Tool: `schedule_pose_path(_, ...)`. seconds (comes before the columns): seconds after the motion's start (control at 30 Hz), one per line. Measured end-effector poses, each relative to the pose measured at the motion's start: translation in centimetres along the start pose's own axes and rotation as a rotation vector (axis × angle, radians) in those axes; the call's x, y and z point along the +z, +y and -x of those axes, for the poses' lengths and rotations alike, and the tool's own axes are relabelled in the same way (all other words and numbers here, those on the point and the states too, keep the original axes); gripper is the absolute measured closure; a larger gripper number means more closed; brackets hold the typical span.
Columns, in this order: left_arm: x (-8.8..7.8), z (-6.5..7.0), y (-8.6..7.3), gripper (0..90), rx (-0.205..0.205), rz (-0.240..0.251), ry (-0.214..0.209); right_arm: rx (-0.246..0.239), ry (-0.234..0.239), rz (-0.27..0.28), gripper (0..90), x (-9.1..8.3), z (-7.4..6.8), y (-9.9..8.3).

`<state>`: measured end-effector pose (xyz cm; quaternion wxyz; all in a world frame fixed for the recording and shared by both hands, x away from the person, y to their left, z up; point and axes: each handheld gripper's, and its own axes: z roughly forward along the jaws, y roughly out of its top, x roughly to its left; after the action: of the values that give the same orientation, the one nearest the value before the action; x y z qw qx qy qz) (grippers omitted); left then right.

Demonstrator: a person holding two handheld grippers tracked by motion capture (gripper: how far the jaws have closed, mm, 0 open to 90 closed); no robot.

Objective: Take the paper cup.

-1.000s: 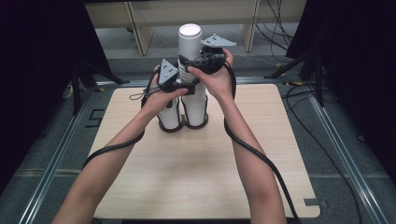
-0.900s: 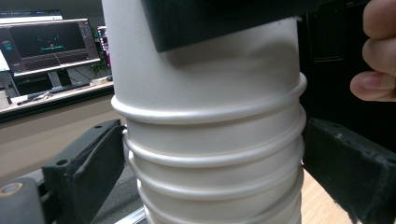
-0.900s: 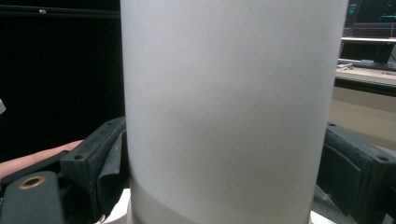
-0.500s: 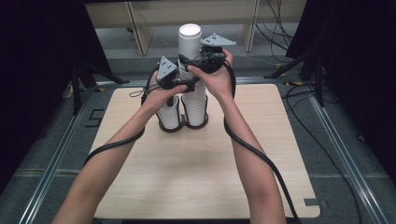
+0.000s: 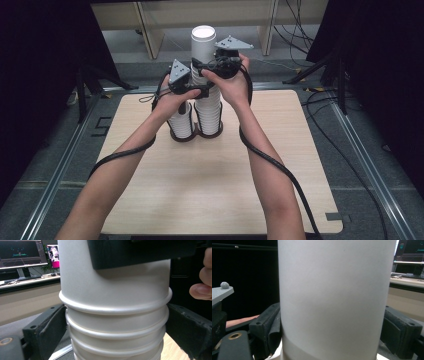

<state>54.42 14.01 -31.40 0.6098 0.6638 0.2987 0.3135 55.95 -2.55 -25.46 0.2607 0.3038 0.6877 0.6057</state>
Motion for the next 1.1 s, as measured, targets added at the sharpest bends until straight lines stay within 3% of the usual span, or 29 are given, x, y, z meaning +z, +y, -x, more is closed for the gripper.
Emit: schedule_pose_path(1.1, 0.02, -0.01, 0.21, 5.1, 0.015, -0.019, 0.0, -0.001, -0.001, 0.061, 18.7, -0.3, 0.03, 0.98)
